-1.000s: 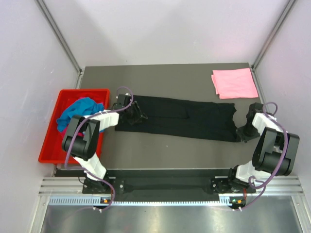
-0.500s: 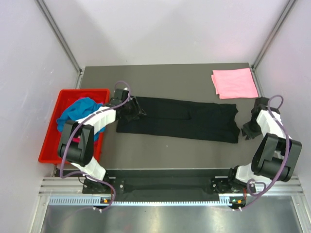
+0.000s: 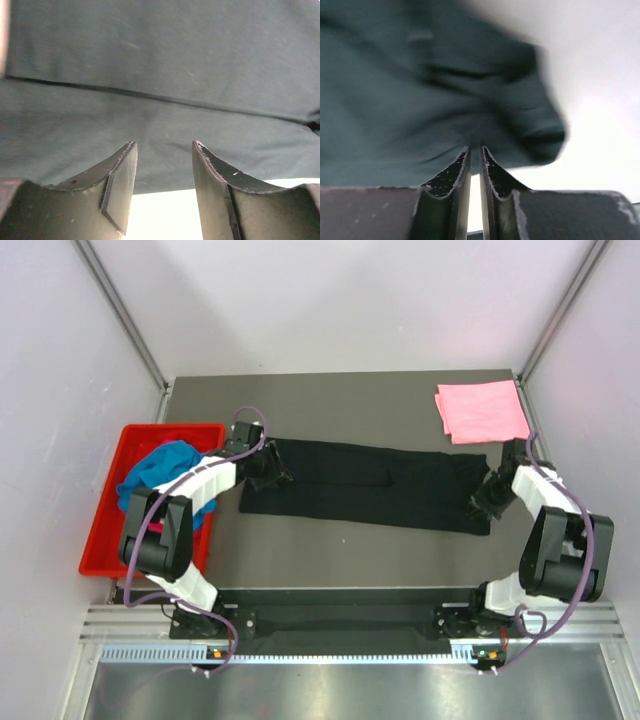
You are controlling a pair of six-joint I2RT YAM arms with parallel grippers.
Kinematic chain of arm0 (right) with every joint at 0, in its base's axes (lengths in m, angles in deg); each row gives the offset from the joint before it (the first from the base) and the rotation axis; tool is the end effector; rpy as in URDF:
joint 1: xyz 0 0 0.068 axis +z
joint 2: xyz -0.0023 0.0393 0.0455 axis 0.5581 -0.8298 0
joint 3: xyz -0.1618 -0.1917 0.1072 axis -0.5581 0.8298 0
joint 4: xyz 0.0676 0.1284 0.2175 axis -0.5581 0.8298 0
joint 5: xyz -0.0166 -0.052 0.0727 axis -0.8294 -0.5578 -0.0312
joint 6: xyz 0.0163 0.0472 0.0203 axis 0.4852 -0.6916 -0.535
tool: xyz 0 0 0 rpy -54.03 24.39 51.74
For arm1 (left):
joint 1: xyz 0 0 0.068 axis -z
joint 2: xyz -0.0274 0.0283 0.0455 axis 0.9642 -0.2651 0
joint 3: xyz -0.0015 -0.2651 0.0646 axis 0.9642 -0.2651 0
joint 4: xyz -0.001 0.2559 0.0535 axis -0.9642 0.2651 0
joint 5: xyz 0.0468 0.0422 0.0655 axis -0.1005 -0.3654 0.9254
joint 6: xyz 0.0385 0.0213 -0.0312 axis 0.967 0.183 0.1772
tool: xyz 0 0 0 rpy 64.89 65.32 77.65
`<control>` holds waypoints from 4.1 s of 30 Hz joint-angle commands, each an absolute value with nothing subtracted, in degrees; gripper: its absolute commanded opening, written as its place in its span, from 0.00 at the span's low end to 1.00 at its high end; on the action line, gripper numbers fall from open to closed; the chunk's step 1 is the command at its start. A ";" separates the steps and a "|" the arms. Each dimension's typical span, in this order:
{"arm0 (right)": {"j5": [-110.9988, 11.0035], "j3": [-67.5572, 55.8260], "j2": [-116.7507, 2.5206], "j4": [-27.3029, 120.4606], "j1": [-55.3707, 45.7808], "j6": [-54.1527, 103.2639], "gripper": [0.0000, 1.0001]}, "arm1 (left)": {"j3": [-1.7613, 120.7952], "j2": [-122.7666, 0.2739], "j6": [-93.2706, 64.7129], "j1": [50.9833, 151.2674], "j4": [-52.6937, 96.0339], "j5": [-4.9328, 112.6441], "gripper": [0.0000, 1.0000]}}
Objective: Fold and stack the t-shirts
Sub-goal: Fold the tshirt
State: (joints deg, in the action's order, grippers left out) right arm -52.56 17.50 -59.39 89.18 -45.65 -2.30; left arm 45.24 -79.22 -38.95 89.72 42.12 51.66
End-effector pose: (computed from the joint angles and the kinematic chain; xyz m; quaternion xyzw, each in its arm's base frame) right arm 0.2552 -0.0497 0.1953 0.3763 0.9153 0.0691 0.1258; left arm 0.3209 -0.0933 0.1957 -0.1460 0.9357 -0.2120 0.2411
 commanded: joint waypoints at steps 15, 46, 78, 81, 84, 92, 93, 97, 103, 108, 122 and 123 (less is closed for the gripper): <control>-63.62 27.24 -54.44 83.67 -55.45 -3.79 0.13 | 44.04 -77.77 -38.03 86.93 42.23 61.59 0.53; -24.94 5.62 -73.41 63.30 -45.97 21.70 0.42 | 49.04 -82.26 -37.94 86.49 35.46 58.34 0.50; -32.84 2.53 -81.69 59.52 -43.85 26.98 0.00 | 57.31 -96.14 -35.39 86.40 31.16 61.59 0.51; -36.36 5.06 -78.53 57.33 -44.47 26.27 0.00 | 57.22 -96.49 -35.92 86.40 31.16 61.59 0.50; -37.24 8.42 -74.39 53.28 -45.26 24.96 0.00 | 56.96 -96.67 -36.19 86.40 30.89 64.05 0.50; -39.70 9.73 -73.16 54.16 -45.35 24.69 0.00 | 57.22 -97.29 -36.71 86.40 31.16 65.19 0.50; -39.88 10.09 -72.98 53.90 -45.52 24.60 0.00 | 57.22 -97.20 -36.63 86.40 31.16 65.45 0.50; -39.80 10.53 -73.50 53.54 -45.70 24.34 0.00 | 57.31 -97.02 -36.27 86.40 30.89 65.90 0.51; -41.46 9.65 -74.47 54.51 -45.87 24.16 0.00 | 58.27 -96.67 -36.10 86.40 31.42 65.46 0.51; -42.52 9.48 -74.38 55.38 -46.31 23.81 0.00 | 58.89 -97.28 -35.48 86.40 32.56 66.77 0.52; -38.65 6.59 -73.16 59.95 -46.49 21.09 0.24 | 63.28 -92.90 -33.30 86.49 37.21 63.09 0.53; -39.26 5.62 -72.81 61.52 -46.49 20.30 0.31 | 64.24 -91.41 -32.50 86.49 38.61 63.00 0.53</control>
State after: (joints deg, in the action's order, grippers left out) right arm -39.79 9.98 -75.41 59.50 -45.91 21.98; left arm 60.12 -96.62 -35.54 86.72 35.52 64.07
